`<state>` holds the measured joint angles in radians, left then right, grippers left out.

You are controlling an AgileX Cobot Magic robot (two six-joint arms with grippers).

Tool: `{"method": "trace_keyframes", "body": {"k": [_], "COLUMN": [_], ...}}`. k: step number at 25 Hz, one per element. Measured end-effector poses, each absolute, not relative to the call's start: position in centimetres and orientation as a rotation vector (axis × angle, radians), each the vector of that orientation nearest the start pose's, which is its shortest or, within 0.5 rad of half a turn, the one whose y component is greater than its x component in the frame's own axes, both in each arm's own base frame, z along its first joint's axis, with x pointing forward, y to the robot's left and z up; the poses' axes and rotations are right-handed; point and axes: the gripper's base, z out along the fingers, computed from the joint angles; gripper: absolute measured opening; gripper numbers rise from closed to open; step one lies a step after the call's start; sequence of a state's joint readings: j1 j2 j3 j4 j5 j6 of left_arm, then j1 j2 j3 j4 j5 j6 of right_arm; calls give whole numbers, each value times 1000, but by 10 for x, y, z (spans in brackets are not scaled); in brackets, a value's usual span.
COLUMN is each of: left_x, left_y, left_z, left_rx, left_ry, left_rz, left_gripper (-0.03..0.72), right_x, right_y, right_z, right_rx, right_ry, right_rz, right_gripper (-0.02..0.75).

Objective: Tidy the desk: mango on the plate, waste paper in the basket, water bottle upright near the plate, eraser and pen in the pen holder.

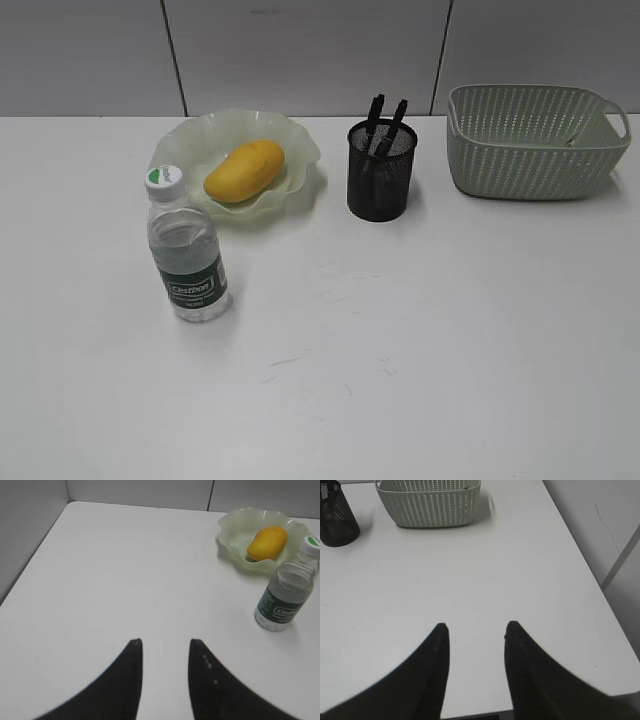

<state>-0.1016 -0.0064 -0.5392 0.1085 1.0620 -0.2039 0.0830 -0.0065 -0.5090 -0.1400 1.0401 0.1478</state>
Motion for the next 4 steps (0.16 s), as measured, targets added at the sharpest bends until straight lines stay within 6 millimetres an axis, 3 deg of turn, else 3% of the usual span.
{"method": "trace_keyframes", "body": {"k": [4], "left_x": [-10], "left_y": [10], "left_z": [288], "left_rx": [-110], "left_ry": [1993], "left_rz": [-68], "left_gripper": [236], "right_x": [-6], "right_y": [-11], "right_z": [282], "right_rx": [71], "right_ry": [1999], "right_rz": [-18], "right_gripper": [309]}}
